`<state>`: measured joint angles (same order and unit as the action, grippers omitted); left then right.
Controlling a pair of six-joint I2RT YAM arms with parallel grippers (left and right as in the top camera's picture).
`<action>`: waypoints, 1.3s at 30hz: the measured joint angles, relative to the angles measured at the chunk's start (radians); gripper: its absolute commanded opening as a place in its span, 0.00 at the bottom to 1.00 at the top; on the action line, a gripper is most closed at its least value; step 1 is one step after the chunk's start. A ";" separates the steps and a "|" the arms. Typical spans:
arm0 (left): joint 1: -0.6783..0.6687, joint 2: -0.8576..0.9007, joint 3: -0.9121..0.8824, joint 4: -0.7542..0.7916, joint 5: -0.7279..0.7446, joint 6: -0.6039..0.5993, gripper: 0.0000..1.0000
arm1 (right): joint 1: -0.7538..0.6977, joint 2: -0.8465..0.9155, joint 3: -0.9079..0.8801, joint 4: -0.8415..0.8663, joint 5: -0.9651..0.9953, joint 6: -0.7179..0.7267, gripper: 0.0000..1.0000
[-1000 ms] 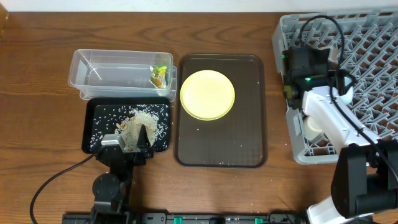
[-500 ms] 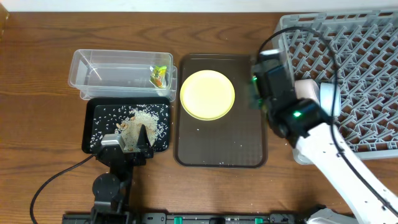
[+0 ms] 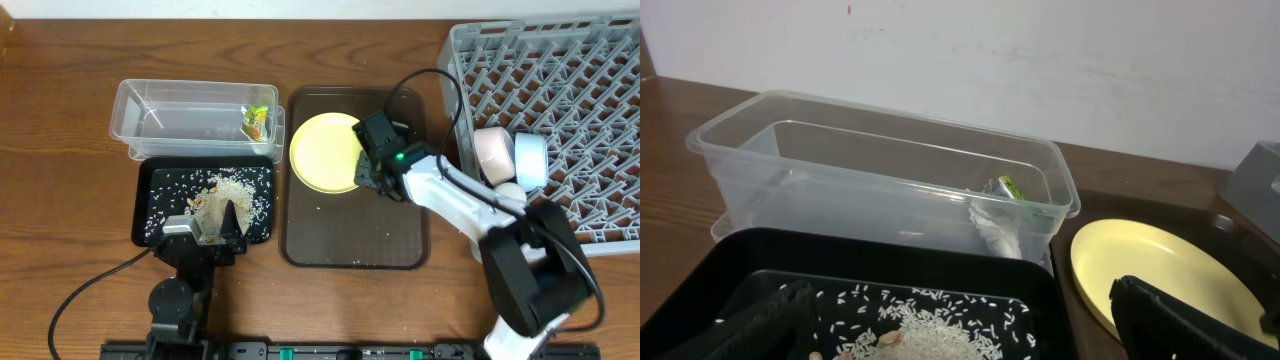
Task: Sort waste into correct bins and load items into the dishwasher rack
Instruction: 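Move right gripper to the yellow plate and grasp its edge, then lift the yellow plate and stand it upright in the rack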
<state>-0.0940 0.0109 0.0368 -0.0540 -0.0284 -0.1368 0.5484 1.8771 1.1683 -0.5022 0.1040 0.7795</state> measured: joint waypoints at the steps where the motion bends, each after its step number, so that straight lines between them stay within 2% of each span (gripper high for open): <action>1: 0.000 0.000 0.000 0.000 0.000 0.000 0.95 | -0.013 0.018 -0.001 0.000 -0.002 0.011 0.40; 10: 0.000 0.000 0.000 0.000 0.000 0.000 0.95 | -0.027 0.045 -0.001 -0.021 -0.014 0.048 0.02; 11: 0.000 0.000 0.000 0.000 0.000 0.000 0.96 | -0.028 0.041 0.000 -0.027 -0.015 0.048 0.01; 16: 0.000 0.000 0.000 0.000 0.000 0.000 0.95 | -0.058 -0.014 0.001 -0.062 -0.021 -0.027 0.01; 19: 0.000 0.000 0.000 0.000 0.000 0.000 0.95 | -0.097 -0.134 0.001 -0.097 0.035 -0.111 0.01; 22: 0.000 0.000 0.000 0.000 0.000 0.000 0.95 | -0.147 -0.316 0.005 -0.101 0.169 -0.214 0.01; 28: 0.000 0.000 0.000 0.000 0.000 0.000 0.95 | -0.250 -0.631 0.035 -0.055 0.637 -0.461 0.01; 32: 0.000 0.000 0.000 0.000 0.000 0.000 0.95 | -0.348 -0.674 0.037 -0.001 0.875 -0.637 0.01; 39: 0.000 0.000 0.000 0.000 0.000 0.000 0.95 | -0.550 -0.596 0.034 0.113 1.012 -0.866 0.01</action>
<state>-0.0940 0.0109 0.0368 -0.0540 -0.0284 -0.1368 -0.0013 1.2808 1.2018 -0.3889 1.1164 -0.0868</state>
